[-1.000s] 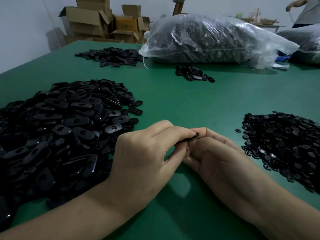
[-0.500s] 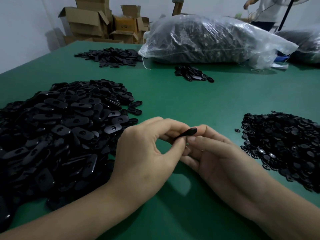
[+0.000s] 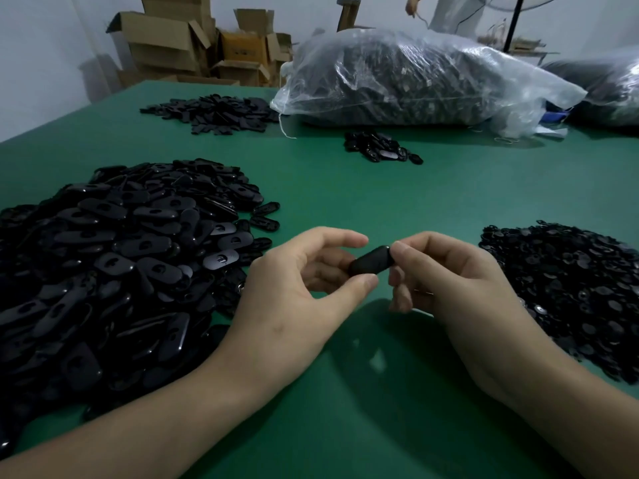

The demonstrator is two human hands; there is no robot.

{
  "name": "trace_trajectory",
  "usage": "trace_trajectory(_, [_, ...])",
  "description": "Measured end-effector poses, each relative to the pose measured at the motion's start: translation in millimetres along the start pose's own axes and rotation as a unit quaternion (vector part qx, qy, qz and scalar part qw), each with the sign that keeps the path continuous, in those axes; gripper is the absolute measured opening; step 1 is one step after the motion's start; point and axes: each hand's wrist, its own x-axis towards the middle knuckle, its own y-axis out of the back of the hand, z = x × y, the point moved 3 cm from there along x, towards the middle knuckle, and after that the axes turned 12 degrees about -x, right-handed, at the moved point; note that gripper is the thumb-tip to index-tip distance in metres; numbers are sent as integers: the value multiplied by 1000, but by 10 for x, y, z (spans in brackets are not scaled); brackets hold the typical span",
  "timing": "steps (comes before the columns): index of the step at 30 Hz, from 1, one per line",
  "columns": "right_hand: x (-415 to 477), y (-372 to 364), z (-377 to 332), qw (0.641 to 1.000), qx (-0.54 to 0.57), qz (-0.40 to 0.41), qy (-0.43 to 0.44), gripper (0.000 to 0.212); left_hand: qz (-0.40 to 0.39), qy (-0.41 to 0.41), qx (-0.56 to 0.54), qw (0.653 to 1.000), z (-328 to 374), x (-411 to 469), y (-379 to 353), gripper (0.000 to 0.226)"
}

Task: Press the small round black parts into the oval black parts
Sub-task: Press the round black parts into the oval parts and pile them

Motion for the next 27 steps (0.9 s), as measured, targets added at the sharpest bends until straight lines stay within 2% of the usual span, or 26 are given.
trace_trajectory(4, [98,124,-43,999,-15,41,23,17,19,-27,41,999,28,0,5,34])
trace_trajectory(7, [291,186,-52,979,-174,91,60,11,9,-52,90,995,88,-25,-18,29])
trace_trajectory(8, [384,168,-35,960,-251,98,73,11,2,-60,103,993,109,-32,-29,28])
trace_trajectory(10, [604,106,4,902,-405,111,102,11,-15,-70,130,989,121,-34,-52,26])
trace_trajectory(12, [846,46,20,856,-493,117,109,10,-27,-66,149,986,104,-32,-63,24])
trace_trajectory(14, [1065,-17,11,843,-518,107,97,8,-25,-63,167,984,80,-30,-45,23])
trace_trajectory(17, [1170,-150,-15,847,-514,91,104,7,-16,-66,179,981,71,-25,-42,20])
trace_trajectory(22, [725,-317,-12,825,-531,46,189,7,6,-68,180,981,63,0,-17,21])
trace_trajectory(27, [551,-272,-7,810,-552,32,196,6,8,-45,204,978,125,39,-6,19])
